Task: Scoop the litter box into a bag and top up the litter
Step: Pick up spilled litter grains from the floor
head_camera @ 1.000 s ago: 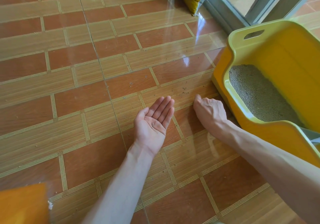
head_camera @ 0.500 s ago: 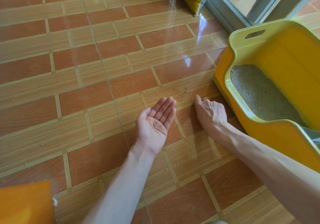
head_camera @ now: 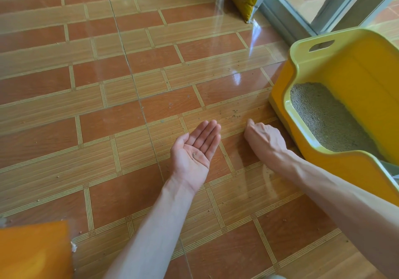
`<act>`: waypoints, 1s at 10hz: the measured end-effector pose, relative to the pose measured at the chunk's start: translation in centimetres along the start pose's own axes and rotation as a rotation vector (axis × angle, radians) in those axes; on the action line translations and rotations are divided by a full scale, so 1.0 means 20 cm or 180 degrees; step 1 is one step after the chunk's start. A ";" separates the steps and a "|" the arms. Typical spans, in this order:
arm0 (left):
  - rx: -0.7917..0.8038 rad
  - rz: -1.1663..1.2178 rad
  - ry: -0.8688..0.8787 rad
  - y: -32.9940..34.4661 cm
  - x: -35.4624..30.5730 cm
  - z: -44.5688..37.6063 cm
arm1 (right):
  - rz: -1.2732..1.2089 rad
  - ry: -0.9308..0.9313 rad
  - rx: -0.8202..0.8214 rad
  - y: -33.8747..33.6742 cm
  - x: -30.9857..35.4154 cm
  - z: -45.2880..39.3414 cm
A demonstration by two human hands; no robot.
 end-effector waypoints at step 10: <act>-0.0319 0.0053 0.0274 0.67 -0.36 0.28 | -0.1099 -0.1192 -0.1155 -0.99 0.48 0.20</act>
Point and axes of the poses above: each hand's wrist, its own z-axis away from the middle knuckle, its own y-axis out of the palm, x = y × z, the point moved 8 cm from there along -z, towards the middle knuckle, and after that the axes turned 6 degrees about -x, right-handed, at the moved point
